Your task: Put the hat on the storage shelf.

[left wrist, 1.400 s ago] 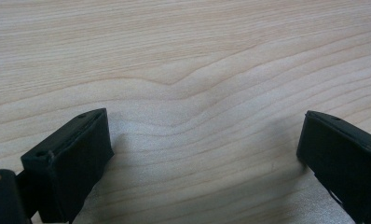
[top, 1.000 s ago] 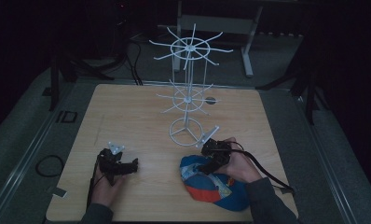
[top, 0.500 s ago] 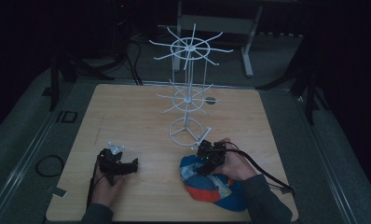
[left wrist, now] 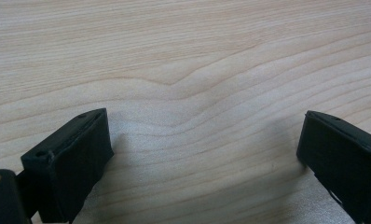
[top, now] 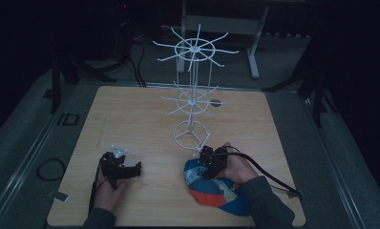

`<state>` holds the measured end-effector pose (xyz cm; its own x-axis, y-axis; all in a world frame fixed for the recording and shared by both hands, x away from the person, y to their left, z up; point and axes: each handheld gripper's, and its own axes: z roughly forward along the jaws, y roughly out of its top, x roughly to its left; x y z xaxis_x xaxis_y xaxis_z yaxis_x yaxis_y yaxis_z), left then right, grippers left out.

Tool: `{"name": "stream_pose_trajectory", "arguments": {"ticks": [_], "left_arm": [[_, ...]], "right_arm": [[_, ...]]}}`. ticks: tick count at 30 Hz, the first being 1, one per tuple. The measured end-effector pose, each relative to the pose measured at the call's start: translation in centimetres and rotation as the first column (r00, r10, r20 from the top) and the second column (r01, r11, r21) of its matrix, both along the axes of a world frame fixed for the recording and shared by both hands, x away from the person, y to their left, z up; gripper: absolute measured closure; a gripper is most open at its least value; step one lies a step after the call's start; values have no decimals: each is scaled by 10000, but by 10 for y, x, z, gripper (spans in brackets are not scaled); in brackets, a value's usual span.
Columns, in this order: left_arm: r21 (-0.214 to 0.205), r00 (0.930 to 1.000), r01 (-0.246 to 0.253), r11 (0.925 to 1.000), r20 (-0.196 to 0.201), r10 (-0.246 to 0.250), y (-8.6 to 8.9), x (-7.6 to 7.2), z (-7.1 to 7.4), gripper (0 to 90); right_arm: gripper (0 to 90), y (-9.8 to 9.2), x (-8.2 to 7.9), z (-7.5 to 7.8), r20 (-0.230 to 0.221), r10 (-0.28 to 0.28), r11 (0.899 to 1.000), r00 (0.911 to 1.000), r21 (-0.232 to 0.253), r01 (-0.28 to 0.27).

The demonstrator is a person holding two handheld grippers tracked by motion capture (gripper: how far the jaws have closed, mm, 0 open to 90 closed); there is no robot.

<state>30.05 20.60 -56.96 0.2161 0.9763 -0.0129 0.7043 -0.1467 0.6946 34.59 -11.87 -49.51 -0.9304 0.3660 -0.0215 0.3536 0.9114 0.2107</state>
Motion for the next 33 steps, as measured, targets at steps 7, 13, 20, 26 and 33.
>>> {"name": "stream_pose_trajectory", "arguments": {"ticks": [7,13,20,26,33], "left_arm": [[17,10000,19,10000,-27,-19,0,0,0,34],[18,10000,22,10000,-29,-22,0,0,0,34],[15,10000,18,10000,-24,-18,0,0,0,34],[36,10000,39,10000,-46,-39,0,0,0,34],[39,10000,51,10000,-71,-51,0,0,1,34]], "right_arm": [[874,-2,-4,4,563,360,9989,9978,278,-376],[882,-6,-6,12,914,194,9975,9956,662,-255],[882,-13,-8,15,920,21,9947,9958,1020,-115],[880,-18,-11,25,944,-268,9900,9952,1402,134],[876,-25,-14,36,1001,-618,9814,9931,1874,422]]}}
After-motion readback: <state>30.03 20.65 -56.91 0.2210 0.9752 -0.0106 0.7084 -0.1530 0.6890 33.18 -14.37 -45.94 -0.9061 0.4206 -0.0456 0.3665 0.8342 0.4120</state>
